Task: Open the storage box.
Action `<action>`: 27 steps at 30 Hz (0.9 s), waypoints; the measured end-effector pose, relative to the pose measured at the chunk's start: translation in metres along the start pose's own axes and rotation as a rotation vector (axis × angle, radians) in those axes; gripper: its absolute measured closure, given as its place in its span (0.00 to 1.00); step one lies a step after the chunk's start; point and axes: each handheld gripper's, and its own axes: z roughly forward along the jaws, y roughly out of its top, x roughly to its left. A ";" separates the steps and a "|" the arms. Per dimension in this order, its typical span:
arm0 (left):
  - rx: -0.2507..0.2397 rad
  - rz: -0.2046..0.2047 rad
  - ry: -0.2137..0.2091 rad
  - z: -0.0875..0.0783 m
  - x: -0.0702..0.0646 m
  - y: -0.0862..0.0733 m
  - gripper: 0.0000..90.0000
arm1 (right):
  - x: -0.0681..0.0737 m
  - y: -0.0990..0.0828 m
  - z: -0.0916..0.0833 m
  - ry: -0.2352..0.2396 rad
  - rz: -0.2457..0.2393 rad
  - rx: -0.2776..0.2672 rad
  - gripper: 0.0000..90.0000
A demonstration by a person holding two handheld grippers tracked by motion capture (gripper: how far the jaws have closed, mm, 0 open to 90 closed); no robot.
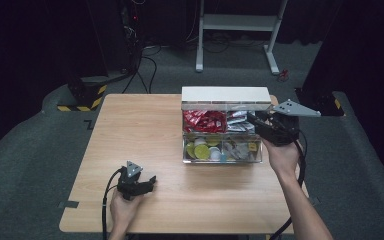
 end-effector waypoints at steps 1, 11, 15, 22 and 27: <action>0.000 -0.001 0.000 0.000 0.000 0.000 0.29 | 0.000 0.001 0.000 -0.001 0.000 -0.001 0.71; -0.001 -0.003 0.005 0.000 0.000 0.000 0.29 | -0.002 0.007 0.001 0.000 0.004 -0.002 0.71; -0.003 -0.001 0.007 0.000 0.000 0.000 0.29 | -0.003 0.009 0.003 -0.004 0.006 -0.012 0.70; -0.001 -0.003 0.006 0.000 -0.001 0.000 0.29 | -0.004 0.013 0.005 -0.009 0.011 -0.021 0.70; 0.000 0.004 0.006 0.000 -0.001 0.000 0.28 | -0.004 0.014 0.007 -0.011 0.023 -0.031 0.69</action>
